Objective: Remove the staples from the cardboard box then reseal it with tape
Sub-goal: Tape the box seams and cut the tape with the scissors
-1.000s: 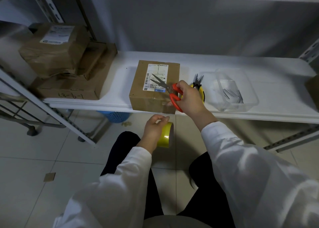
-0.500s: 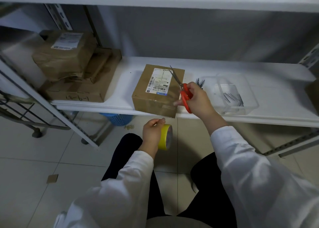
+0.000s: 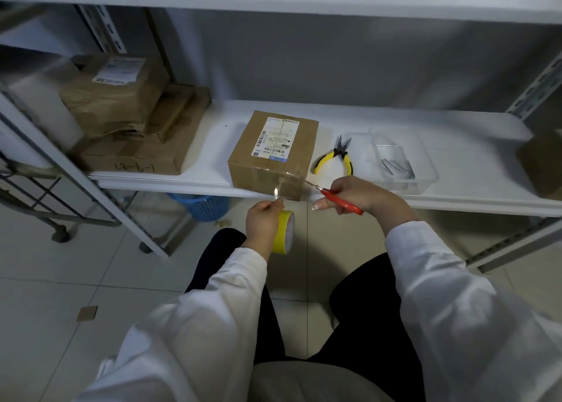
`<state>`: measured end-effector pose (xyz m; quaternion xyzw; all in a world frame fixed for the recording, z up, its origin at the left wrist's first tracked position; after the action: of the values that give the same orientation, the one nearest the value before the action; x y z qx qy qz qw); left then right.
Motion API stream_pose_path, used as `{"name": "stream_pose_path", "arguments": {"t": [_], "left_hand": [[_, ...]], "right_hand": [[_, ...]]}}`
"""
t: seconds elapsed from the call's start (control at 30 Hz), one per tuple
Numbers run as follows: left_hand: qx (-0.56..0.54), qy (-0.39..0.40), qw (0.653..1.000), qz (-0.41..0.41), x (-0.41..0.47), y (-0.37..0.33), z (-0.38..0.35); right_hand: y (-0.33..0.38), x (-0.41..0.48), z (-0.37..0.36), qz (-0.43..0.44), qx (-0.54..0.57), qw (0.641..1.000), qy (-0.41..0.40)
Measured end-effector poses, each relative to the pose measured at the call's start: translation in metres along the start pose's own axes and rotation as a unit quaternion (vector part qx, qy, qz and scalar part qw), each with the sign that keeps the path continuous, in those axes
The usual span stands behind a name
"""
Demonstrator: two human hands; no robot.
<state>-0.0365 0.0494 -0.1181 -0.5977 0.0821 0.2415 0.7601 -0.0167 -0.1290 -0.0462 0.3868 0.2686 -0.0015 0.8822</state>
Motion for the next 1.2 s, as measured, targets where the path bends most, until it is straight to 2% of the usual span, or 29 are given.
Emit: {"name": "stream_pose_path", "arguments": {"t": [0.23, 0.37, 0.67, 1.03, 1.2], "left_hand": [[0.009, 0.002, 1.000, 0.009, -0.004, -0.002, 0.004], [0.026, 0.005, 1.000, 0.007, -0.002, -0.003, 0.005], [0.069, 0.011, 0.998, 0.001, 0.008, -0.004, 0.009], [0.101, 0.017, 0.995, -0.007, 0.012, -0.003, 0.010], [0.134, -0.015, 0.991, 0.003, 0.014, 0.008, 0.019]], "right_hand": [[-0.020, -0.004, -0.003, -0.081, -0.025, 0.995, 0.047], [-0.020, 0.003, -0.007, -0.100, 0.011, 0.994, 0.048], [0.002, 0.029, -0.016, -0.097, 0.001, 0.994, 0.060], [0.009, 0.027, -0.010, -0.056, -0.034, 0.998, 0.017], [0.006, 0.029, -0.012, -0.064, -0.114, 0.991, 0.020]]}}
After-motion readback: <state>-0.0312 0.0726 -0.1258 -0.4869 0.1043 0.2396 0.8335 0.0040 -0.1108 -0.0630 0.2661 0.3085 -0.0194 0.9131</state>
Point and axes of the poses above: each hand's wrist, its own x-axis towards the middle knuckle, its own z-axis out of the back of the hand, y = z × x, the point moved 5 cm from there along x, towards the middle knuckle, and after that the axes turned 9 degrees about x, right-handed, at the moved point
